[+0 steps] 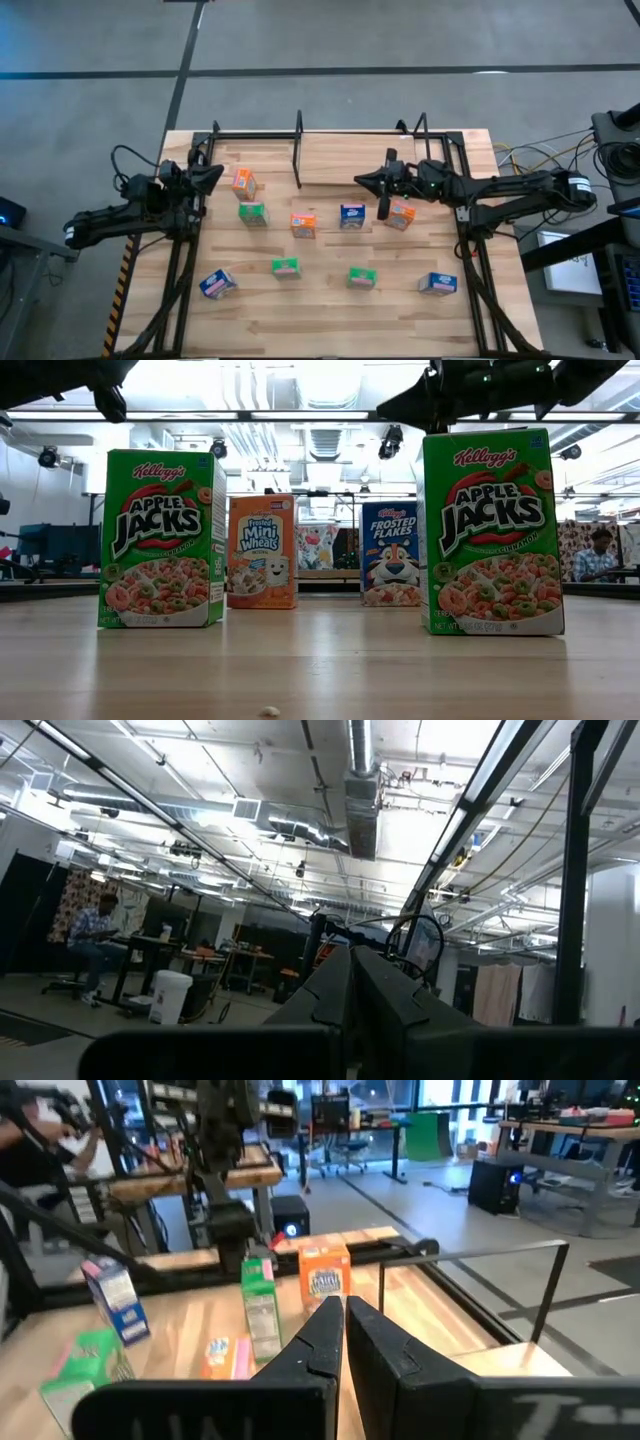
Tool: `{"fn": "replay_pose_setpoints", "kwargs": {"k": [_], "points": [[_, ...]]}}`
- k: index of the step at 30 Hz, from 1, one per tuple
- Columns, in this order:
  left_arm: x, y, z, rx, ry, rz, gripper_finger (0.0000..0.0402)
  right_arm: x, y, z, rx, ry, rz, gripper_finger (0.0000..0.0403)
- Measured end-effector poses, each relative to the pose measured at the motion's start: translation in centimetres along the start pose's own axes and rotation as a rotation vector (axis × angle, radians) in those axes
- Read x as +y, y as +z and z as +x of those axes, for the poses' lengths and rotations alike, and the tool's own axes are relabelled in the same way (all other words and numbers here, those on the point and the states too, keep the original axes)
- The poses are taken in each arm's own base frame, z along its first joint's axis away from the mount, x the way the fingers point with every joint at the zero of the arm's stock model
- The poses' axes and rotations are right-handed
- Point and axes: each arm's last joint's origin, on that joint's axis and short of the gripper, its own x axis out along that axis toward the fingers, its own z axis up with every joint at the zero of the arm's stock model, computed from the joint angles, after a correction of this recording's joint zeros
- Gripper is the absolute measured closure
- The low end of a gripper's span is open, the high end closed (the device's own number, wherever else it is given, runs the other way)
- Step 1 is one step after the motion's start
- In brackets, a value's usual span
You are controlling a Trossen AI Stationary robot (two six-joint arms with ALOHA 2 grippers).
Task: Stack cereal on shelf
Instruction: Put the top blue cereal box on the shelf
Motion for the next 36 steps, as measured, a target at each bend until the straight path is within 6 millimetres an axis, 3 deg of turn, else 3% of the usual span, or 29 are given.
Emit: {"fn": "replay_pose_setpoints", "kwargs": {"k": [12,19,30,36], "points": [[0.1,-0.5,0.0,0.048,0.010,-0.045,0.0401,0.0,0.1,0.0,-0.008,-0.005,-0.033,0.0394],[0.1,-0.6,0.0,0.059,0.011,-0.061,0.0401,0.5,2.6,1.0,-0.050,0.008,-0.115,0.0394],[0.0,-0.3,0.0,0.029,-0.001,-0.048,0.0401,0.8,4.7,5.6,0.362,0.026,-0.144,0.0394],[0.0,-0.1,0.0,0.012,-0.005,-0.049,0.0401,1.2,4.8,6.5,0.699,0.055,-0.130,0.0394]]}}
